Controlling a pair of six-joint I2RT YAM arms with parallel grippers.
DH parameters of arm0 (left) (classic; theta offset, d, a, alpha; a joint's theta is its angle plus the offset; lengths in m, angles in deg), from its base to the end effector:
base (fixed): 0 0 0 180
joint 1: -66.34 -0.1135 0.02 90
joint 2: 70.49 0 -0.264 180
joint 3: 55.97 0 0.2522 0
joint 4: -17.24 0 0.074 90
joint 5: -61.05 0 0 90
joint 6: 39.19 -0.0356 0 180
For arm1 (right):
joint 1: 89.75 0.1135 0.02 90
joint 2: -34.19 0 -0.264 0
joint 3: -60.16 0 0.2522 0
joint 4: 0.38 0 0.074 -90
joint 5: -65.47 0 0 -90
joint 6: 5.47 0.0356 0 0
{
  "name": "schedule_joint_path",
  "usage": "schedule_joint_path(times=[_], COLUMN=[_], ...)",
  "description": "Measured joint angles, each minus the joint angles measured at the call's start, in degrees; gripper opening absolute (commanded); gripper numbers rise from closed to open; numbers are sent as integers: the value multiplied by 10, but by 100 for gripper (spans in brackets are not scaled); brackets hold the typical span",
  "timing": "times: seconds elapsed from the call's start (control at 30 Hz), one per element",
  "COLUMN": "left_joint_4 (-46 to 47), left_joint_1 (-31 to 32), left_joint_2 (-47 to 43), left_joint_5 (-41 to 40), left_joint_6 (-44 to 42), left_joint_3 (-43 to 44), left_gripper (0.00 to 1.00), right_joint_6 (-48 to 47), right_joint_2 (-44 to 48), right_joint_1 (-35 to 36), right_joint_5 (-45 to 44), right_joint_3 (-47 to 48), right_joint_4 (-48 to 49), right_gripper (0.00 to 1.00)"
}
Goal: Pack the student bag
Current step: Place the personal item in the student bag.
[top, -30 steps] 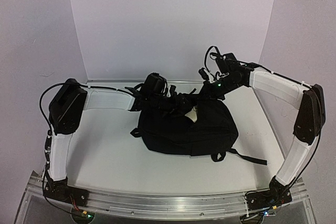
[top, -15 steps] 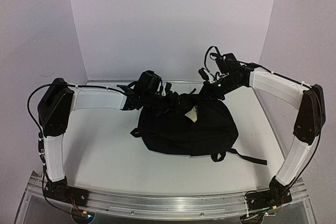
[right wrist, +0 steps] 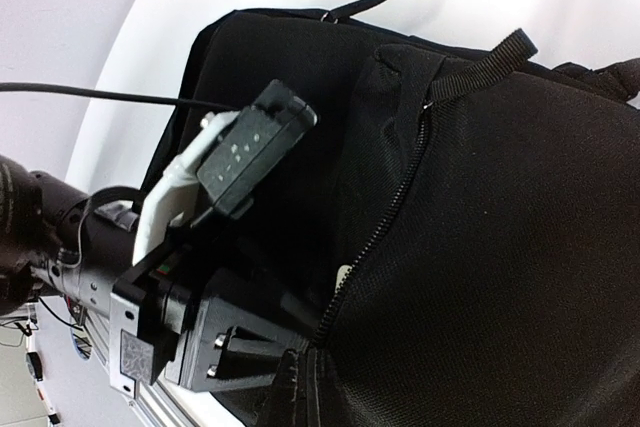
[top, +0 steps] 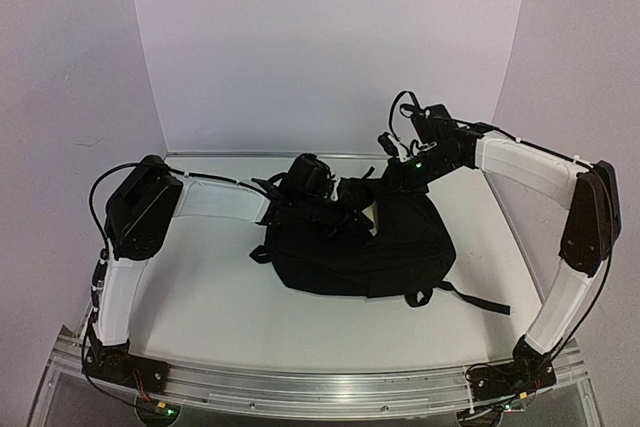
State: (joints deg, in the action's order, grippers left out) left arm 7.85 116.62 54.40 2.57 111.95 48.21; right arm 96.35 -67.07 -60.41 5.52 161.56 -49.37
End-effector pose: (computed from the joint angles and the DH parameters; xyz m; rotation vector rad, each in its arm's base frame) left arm 0.3034 -0.3943 0.1885 0.1681 2.5270 -1.5874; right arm 0.3336 0.2080 0.2941 -0.6258 2.4174 0.9521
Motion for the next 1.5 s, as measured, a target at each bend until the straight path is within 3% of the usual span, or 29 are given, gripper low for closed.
schedule_joint_path(times=[0.07,0.37,0.57,0.73,0.9,1.03,1.23,1.5], left_joint_4=[13,96,111,137,134,94,-9,-114], left_joint_1=[-2,2,-1,-7,-17,-20,-20,-49], left_joint_2=[4,11,62,95,97,62,-72,-156], left_joint_5=[4,36,71,95,97,64,-1,-65], left_joint_6=[2,-7,-5,5,-14,-55,-120,-178], left_joint_3=[3,29,79,106,105,62,-23,-25], left_gripper=[0,0,1,16,46,57,70,76], right_joint_6=[0,1,4,6,7,7,2,-16], right_joint_2=[3,6,10,12,15,15,15,1], right_joint_1=[0,-1,-7,-7,-7,-6,-4,0], right_joint_5=[2,15,16,18,22,22,21,10], right_joint_3=[-6,-15,-15,-15,-15,-16,-18,-28], right_joint_4=[2,10,18,17,18,17,17,31], right_gripper=[0,0,0,0,0,0,0,0])
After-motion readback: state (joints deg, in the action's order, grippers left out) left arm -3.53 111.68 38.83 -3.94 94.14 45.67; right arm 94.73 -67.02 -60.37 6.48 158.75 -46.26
